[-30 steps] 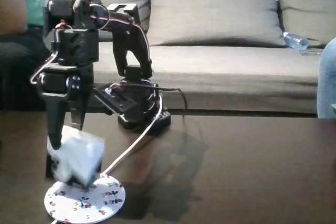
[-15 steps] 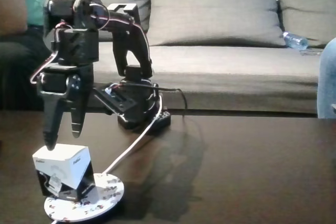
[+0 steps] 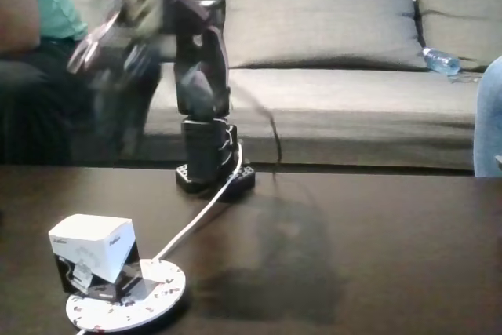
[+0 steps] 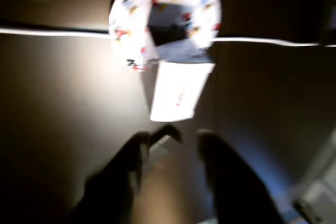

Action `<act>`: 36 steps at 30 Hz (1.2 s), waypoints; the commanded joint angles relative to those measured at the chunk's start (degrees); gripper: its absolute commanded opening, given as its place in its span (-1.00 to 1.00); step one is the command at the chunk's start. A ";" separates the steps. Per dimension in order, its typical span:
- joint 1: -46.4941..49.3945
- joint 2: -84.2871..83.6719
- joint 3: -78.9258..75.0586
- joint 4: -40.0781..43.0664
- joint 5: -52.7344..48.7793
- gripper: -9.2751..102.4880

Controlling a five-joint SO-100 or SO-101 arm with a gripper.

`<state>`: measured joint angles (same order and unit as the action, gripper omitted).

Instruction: Grasp a servo box and put it on the zirlivani.

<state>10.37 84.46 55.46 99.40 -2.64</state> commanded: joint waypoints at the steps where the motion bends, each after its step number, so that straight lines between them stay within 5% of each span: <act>1: -2.72 8.96 2.64 3.43 0.35 -0.79; 6: -6.94 17.49 17.31 -0.70 0.62 -0.83; 15: -6.86 38.06 61.79 -30.23 3.69 -0.83; 23: -7.03 61.44 92.37 -42.36 3.52 -0.83; 30: -7.82 92.37 110.83 -43.86 -0.53 -0.83; 36: -8.79 108.46 115.75 -32.52 -0.97 -0.83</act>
<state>2.55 190.11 171.04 63.90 -3.08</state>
